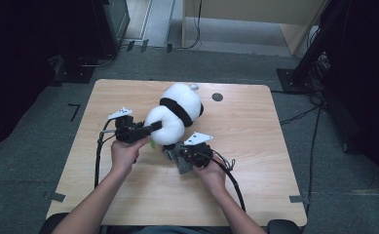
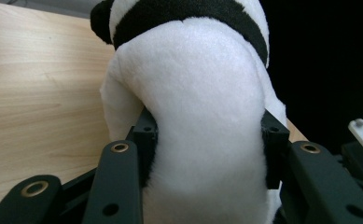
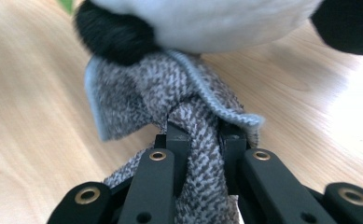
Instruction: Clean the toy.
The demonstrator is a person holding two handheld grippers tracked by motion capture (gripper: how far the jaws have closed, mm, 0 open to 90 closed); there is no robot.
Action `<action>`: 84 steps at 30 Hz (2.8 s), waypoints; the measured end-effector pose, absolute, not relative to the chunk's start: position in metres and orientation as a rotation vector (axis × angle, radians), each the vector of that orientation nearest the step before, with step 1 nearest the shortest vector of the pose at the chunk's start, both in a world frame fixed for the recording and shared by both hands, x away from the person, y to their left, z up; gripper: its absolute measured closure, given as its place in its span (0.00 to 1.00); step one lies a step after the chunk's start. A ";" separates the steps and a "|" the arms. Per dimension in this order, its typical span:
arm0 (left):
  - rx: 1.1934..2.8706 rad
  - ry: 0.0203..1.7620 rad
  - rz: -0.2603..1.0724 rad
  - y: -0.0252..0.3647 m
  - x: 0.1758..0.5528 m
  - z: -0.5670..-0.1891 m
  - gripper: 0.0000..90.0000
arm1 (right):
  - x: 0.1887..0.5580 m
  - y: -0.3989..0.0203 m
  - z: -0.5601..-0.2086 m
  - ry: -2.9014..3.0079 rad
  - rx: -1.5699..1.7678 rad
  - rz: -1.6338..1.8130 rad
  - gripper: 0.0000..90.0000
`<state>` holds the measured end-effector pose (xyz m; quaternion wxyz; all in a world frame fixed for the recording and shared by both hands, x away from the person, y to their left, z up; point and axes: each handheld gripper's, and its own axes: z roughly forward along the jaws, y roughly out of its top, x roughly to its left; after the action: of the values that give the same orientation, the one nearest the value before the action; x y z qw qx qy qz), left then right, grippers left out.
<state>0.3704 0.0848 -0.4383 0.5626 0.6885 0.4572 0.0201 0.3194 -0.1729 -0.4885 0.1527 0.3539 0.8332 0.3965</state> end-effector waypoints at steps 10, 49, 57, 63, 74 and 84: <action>1.600 1.133 0.087 0.097 0.376 -0.444 0.61 | 0.290 -0.154 -0.447 2.361 0.729 1.345 0.89; 1.564 1.102 0.048 0.086 0.367 -0.436 0.62 | 0.312 -0.141 -0.482 2.346 0.821 1.193 0.90; 1.565 1.110 0.072 0.096 0.369 -0.435 0.62 | 0.320 -0.179 -0.483 2.315 0.936 1.119 0.90; 1.572 1.128 0.073 0.099 0.373 -0.440 0.62 | 0.330 -0.216 -0.475 2.241 1.109 1.174 0.89; 1.506 1.210 0.142 0.138 0.387 -0.440 0.63 | 0.342 -0.245 -0.461 2.178 1.189 1.203 0.89; 1.514 1.255 0.191 0.160 0.400 -0.447 0.63 | 0.358 -0.277 -0.462 2.127 1.299 1.189 0.88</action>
<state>0.4000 0.1596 -0.4473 0.5504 0.6398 0.5303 0.0809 0.3576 -0.2766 -0.4624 0.1889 0.4620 0.7563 0.4229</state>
